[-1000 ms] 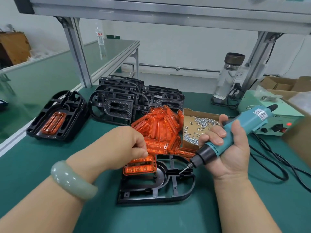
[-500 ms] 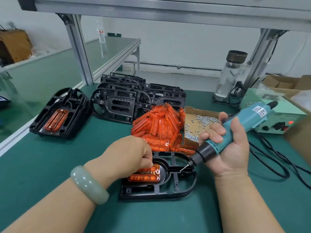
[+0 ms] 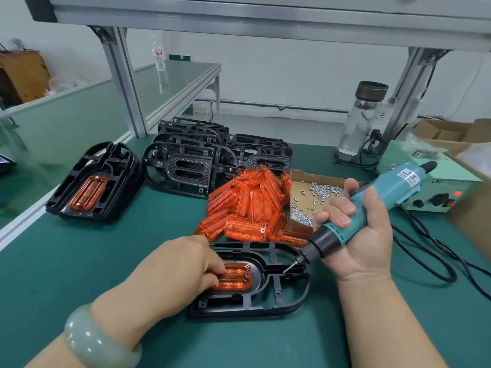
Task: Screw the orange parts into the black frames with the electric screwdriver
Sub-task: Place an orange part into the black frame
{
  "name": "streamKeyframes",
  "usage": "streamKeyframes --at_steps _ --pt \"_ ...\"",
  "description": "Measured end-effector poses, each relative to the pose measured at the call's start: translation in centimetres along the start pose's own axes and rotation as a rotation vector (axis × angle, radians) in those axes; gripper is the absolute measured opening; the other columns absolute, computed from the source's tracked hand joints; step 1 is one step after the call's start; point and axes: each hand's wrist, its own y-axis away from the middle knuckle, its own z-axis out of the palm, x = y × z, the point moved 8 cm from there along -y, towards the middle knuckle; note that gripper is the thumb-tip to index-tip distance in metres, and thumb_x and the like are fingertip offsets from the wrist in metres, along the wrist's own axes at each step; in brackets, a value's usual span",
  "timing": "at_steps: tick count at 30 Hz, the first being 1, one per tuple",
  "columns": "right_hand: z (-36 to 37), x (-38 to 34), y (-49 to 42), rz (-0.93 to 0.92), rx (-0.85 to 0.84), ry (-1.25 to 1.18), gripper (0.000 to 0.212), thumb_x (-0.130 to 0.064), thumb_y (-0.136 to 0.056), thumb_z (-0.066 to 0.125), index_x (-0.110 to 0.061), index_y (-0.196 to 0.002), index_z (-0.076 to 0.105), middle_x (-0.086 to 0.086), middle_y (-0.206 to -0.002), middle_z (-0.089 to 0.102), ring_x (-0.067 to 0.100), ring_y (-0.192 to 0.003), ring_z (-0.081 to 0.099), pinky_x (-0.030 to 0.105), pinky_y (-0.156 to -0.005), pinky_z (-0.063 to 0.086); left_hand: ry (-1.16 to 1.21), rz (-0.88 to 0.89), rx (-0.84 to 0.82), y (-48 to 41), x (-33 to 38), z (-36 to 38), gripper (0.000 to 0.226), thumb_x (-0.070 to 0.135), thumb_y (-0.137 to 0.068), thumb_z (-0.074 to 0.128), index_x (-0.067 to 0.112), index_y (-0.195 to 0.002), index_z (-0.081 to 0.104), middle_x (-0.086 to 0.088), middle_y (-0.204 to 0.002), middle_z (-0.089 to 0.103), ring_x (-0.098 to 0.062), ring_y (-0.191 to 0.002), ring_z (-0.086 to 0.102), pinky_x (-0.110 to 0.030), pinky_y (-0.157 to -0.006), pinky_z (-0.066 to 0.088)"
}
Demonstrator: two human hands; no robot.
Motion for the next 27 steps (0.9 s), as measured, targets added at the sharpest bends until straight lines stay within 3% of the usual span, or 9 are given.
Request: streamKeyframes --at_steps 3,7,15,20,23,27 --pt "0.1 0.0 0.1 -0.003 -0.004 0.005 0.019 -0.038 -0.087 0.050 -0.022 -0.093 0.058 -0.012 -0.057 0.044 0.001 -0.042 0.043 0.018 -0.055 0.049 0.035 -0.017 0.007 0.0 -0.1 0.3 0.018 0.032 -0.087 0.062 0.037 -0.103 0.070 0.017 -0.094 0.050 -0.002 -0.084 0.050 -0.017 -0.079 0.040" --pt "0.3 -0.2 0.2 -0.005 -0.013 -0.008 0.019 -0.039 -0.088 0.049 -0.023 -0.093 0.058 -0.012 -0.057 0.043 0.000 -0.042 0.043 0.019 -0.054 0.048 0.067 0.017 0.006 -0.3 1.1 0.6 0.016 0.031 -0.089 0.060 0.036 -0.101 0.069 0.015 -0.095 0.049 -0.003 -0.085 0.053 -0.020 -0.082 0.043" --pt "0.1 -1.3 0.0 -0.040 0.024 -0.032 0.019 -0.037 -0.087 0.049 -0.021 -0.093 0.058 -0.011 -0.056 0.040 0.002 -0.039 0.041 0.020 -0.050 0.047 0.069 0.044 -0.038 -1.0 2.0 0.9 0.023 0.044 -0.089 0.054 0.046 -0.111 0.060 0.022 -0.099 0.046 0.004 -0.089 0.049 -0.017 -0.084 0.043" --pt "0.0 -1.7 -0.1 -0.041 0.039 -0.035 0.019 -0.034 -0.085 0.051 -0.019 -0.092 0.060 -0.008 -0.055 0.040 0.004 -0.038 0.040 0.022 -0.047 0.047 0.161 0.082 0.091 -3.5 3.2 -2.2 0.017 0.043 -0.087 0.057 0.047 -0.102 0.064 0.029 -0.090 0.054 0.010 -0.088 0.052 -0.010 -0.079 0.041" --pt "-0.2 -1.5 -0.3 -0.022 0.047 -0.047 0.019 -0.032 -0.083 0.053 -0.018 -0.093 0.060 -0.007 -0.054 0.039 0.005 -0.037 0.040 0.023 -0.046 0.048 0.149 0.153 0.193 -7.0 5.7 -3.9 0.024 0.034 -0.092 0.052 0.040 -0.112 0.064 0.027 -0.100 0.059 0.007 -0.096 0.054 -0.006 -0.083 0.036" --pt "-0.5 -1.5 -0.5 -0.001 0.047 -0.058 0.021 -0.032 -0.081 0.055 -0.017 -0.095 0.059 -0.006 -0.054 0.039 0.005 -0.037 0.040 0.023 -0.046 0.048 0.061 0.216 0.214 -12.7 9.4 -3.9 0.034 0.021 -0.098 0.042 0.033 -0.127 0.056 0.008 -0.124 0.060 -0.009 -0.112 0.055 -0.019 -0.094 0.041"
